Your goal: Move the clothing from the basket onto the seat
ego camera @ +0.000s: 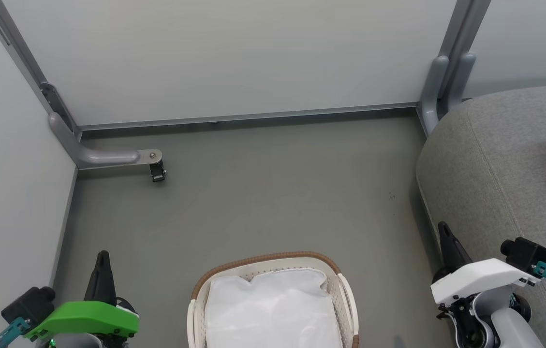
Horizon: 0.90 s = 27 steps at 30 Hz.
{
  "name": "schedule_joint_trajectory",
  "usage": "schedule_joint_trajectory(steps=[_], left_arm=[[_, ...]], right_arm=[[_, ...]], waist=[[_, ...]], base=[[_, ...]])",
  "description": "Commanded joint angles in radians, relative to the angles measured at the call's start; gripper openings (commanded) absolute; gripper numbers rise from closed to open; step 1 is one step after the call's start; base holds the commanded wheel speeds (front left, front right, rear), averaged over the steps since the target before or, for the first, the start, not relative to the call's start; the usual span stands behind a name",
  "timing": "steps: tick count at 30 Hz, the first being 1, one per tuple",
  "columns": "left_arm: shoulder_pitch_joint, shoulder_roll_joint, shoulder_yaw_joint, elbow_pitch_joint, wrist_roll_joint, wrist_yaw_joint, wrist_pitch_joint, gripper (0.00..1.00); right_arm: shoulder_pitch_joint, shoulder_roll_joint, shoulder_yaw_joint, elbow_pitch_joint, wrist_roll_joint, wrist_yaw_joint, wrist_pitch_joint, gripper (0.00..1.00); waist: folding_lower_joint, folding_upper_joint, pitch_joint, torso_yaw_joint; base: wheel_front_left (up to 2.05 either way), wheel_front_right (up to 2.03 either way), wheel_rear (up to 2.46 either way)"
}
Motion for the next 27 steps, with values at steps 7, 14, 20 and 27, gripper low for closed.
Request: schedule_joint_trajectory(steps=[7, 14, 20, 27], left_arm=[[-0.017, 0.006, 0.009, -0.032, -0.120, -0.001, 0.030, 0.00], [-0.019, 0.007, 0.014, -0.046, -0.208, -0.001, 0.054, 0.00], [-0.021, 0.007, 0.018, -0.058, -0.278, -0.001, 0.073, 0.00], [-0.022, 0.007, 0.022, -0.070, -0.357, -0.002, 0.094, 0.00]], right_arm=[[0.001, -0.006, -0.020, -0.037, 0.118, 0.000, 0.032, 0.00], [0.010, -0.006, -0.034, -0.054, 0.204, 0.000, 0.056, 0.00], [0.016, -0.007, -0.044, -0.067, 0.275, -0.001, 0.075, 0.00], [0.022, -0.007, -0.056, -0.082, 0.353, -0.001, 0.096, 0.00]], waist=[[0.0000, 0.0000, -0.001, -0.001], [0.0000, 0.0000, -0.003, -0.002], [0.0000, 0.0000, -0.004, -0.003], [0.0000, 0.0000, -0.005, -0.003]], base=[[0.00, 0.00, 0.00], [0.00, 0.00, 0.00], [0.00, 0.00, 0.00], [0.00, 0.00, 0.00]])
